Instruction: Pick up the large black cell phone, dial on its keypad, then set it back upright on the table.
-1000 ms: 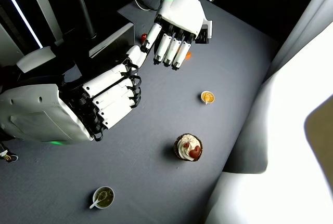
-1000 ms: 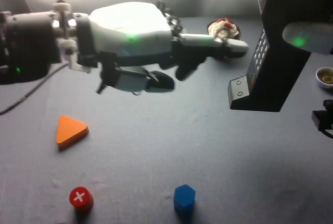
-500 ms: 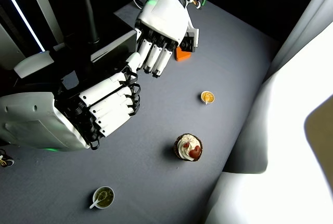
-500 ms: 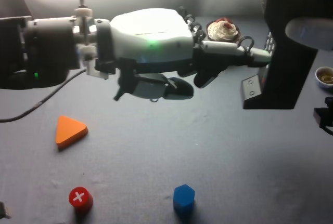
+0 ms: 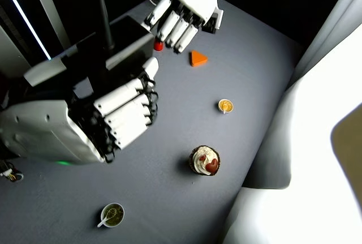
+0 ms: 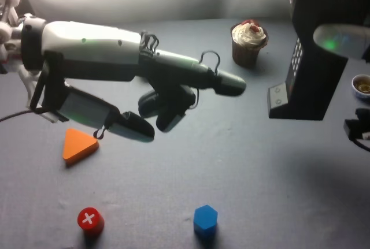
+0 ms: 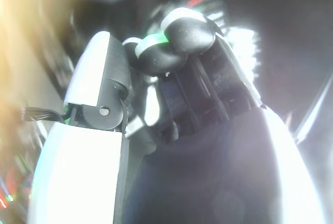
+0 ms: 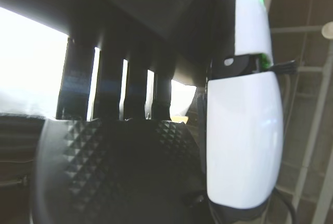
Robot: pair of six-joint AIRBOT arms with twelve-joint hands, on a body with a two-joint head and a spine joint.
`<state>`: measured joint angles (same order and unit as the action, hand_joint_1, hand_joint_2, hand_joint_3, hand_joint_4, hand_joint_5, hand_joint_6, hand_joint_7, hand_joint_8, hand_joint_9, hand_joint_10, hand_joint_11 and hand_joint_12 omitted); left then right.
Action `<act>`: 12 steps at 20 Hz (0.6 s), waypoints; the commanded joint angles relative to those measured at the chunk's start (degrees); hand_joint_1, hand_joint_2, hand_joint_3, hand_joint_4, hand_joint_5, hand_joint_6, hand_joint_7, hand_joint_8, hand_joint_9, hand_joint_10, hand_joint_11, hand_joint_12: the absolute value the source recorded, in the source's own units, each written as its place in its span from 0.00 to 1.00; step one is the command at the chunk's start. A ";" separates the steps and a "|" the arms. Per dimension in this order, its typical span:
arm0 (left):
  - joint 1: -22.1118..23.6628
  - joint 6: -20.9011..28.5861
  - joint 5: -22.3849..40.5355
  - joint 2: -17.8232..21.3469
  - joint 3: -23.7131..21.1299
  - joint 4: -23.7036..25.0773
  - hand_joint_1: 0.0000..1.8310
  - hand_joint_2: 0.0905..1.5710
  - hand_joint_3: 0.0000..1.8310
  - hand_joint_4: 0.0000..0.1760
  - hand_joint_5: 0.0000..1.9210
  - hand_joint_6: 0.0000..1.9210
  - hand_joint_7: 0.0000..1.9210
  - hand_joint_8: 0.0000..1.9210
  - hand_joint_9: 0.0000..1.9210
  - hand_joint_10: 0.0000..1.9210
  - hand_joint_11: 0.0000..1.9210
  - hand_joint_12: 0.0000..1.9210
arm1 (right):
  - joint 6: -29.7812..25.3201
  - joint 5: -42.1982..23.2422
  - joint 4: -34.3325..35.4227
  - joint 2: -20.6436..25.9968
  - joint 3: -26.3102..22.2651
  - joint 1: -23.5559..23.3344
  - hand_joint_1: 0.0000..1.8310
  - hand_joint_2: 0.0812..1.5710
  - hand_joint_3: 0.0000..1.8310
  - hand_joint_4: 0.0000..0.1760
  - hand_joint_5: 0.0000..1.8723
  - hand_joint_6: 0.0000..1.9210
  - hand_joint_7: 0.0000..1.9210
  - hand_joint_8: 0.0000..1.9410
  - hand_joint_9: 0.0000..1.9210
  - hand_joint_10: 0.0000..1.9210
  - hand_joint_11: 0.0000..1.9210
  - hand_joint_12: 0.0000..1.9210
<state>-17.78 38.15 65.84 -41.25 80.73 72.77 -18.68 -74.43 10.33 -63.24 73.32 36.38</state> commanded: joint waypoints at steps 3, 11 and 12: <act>1.61 1.07 4.31 0.63 -0.06 -3.47 0.71 0.79 0.00 0.33 0.08 0.00 0.36 0.77 0.34 1.00 0.30 1.00 | -1.14 -10.80 1.24 -0.09 0.78 0.34 0.76 0.68 0.00 0.00 0.55 0.39 0.52 0.47 0.49 0.67 0.49 0.59; 1.19 5.68 2.67 0.27 1.87 -10.15 0.24 0.81 0.00 0.01 0.14 0.00 0.26 0.01 0.23 0.04 0.01 0.56 | -1.15 -14.32 1.27 -3.77 5.04 2.21 0.75 0.70 0.00 0.00 0.52 0.42 0.50 0.52 0.48 0.68 0.48 0.61; 0.86 6.36 -0.48 0.25 1.67 -14.67 0.17 0.80 0.00 0.02 0.15 0.00 0.21 0.00 0.18 0.01 0.00 0.46 | -1.15 -14.46 1.26 -4.06 5.30 2.23 0.75 0.69 0.00 0.00 0.52 0.42 0.51 0.51 0.48 0.67 0.48 0.60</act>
<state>-17.91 43.90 65.10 -41.28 82.67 63.18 -18.61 -80.29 10.24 -67.92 78.28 38.96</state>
